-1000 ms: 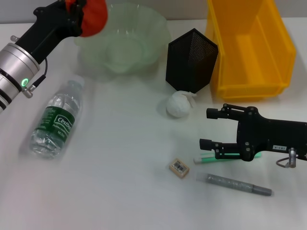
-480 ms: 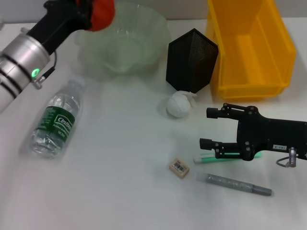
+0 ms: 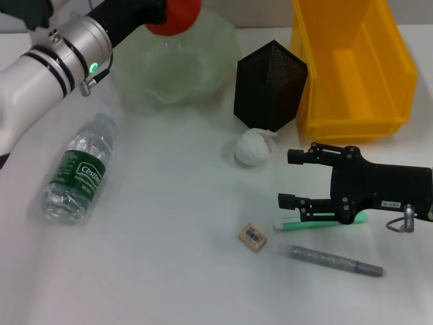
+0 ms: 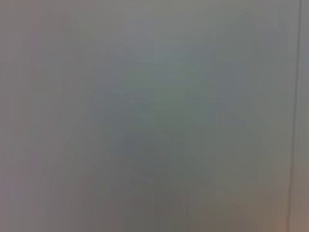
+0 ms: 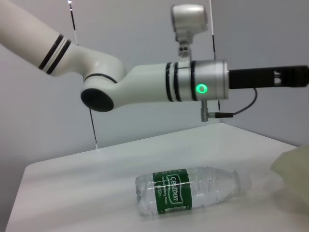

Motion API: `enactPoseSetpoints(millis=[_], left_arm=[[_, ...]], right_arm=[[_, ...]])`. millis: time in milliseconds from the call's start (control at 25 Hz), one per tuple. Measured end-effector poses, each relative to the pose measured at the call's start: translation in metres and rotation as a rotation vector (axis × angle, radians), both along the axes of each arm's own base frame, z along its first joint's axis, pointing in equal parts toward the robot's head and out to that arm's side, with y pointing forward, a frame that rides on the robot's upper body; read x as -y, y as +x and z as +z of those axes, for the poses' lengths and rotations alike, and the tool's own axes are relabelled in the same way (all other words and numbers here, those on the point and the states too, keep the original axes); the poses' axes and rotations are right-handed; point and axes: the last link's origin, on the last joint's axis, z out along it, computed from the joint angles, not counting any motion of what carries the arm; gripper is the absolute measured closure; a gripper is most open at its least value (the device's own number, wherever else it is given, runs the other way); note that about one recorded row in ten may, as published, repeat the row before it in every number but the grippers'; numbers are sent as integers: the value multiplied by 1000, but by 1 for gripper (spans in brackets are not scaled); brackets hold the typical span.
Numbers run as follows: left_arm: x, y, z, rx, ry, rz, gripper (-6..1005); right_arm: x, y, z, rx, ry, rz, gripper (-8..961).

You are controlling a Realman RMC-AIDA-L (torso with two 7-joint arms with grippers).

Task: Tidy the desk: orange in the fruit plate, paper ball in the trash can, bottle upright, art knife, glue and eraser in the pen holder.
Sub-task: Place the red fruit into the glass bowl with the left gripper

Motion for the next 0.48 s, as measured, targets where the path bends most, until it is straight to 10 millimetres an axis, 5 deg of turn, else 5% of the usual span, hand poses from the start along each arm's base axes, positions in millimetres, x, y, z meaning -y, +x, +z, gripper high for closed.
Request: enactPoseSetpoints(millis=[480], left_arm=[[-2, -6, 0, -17, 1, 40, 942]], right_arm=[[-4, -4, -2, 3, -1, 12, 146]])
